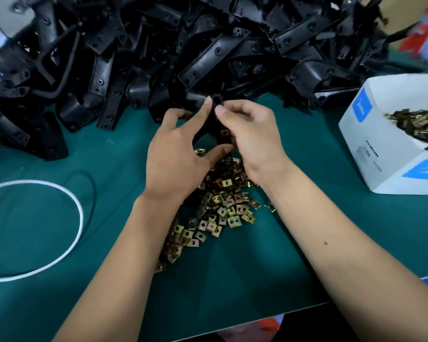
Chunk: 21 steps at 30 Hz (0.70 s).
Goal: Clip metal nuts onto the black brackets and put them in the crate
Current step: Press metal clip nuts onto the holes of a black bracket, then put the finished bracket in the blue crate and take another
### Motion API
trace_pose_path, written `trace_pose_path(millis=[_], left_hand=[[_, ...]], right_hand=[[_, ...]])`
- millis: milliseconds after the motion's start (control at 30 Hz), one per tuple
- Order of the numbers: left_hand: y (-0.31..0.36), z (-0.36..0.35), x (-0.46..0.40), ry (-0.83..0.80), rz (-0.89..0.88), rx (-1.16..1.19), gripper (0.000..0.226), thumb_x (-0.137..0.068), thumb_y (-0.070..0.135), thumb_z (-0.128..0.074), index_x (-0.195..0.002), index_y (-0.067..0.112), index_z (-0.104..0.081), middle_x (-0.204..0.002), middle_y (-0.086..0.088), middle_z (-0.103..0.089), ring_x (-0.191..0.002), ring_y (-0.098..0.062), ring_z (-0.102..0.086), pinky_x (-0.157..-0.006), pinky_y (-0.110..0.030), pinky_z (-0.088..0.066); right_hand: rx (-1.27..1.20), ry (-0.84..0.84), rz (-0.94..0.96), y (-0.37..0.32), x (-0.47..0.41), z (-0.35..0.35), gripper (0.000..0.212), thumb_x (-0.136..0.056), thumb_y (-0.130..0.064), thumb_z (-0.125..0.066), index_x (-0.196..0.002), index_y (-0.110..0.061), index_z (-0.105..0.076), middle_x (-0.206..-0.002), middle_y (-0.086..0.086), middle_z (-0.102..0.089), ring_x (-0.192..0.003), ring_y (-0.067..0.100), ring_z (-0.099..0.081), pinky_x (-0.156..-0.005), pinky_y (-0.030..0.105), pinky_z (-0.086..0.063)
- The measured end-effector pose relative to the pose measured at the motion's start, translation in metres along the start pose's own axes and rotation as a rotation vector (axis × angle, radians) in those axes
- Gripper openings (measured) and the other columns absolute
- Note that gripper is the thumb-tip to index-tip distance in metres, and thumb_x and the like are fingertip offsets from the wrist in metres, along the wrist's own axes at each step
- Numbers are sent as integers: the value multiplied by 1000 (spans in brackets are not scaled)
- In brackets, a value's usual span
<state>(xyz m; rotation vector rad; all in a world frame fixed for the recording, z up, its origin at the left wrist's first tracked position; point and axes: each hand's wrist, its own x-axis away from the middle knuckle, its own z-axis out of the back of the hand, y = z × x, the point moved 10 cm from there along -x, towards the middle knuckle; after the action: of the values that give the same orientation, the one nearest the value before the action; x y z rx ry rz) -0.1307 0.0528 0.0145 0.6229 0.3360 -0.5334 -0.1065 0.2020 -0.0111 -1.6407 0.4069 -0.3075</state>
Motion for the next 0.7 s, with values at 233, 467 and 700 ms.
trace_pose_path(millis=[233,467,700], left_hand=[[132,3,-2,8,-293,204,77,-84,44,-77,-154,32,-47,-141,1,-50,-130,-12,-50,-109,-28,-44],[355,-61,51,-217,-728,428,66,-83,37,-76,-145,22,-59,-152,-5,-47,-132,-26,-54,-108,-42,-46],[469,-214,184,-692,-1027,161,43,-92,41,-67,-132,28,-64,-147,-4,-50,-126,-30,-56,-101,-45,-49]], right_hand=[[6,294,370,-85,51,108,20,-90,3,-72,-107,-5,-65,-95,9,-79,-90,21,-77,-87,40,-62],[-167,816,510,-119,185,326,24,-92,9,-65,-112,-1,-58,-93,13,-78,-87,25,-71,-90,44,-60],[-316,1265,104,35,313,488,20,-97,6,-60,-114,-4,-60,-75,3,-74,-68,16,-69,-74,31,-59]])
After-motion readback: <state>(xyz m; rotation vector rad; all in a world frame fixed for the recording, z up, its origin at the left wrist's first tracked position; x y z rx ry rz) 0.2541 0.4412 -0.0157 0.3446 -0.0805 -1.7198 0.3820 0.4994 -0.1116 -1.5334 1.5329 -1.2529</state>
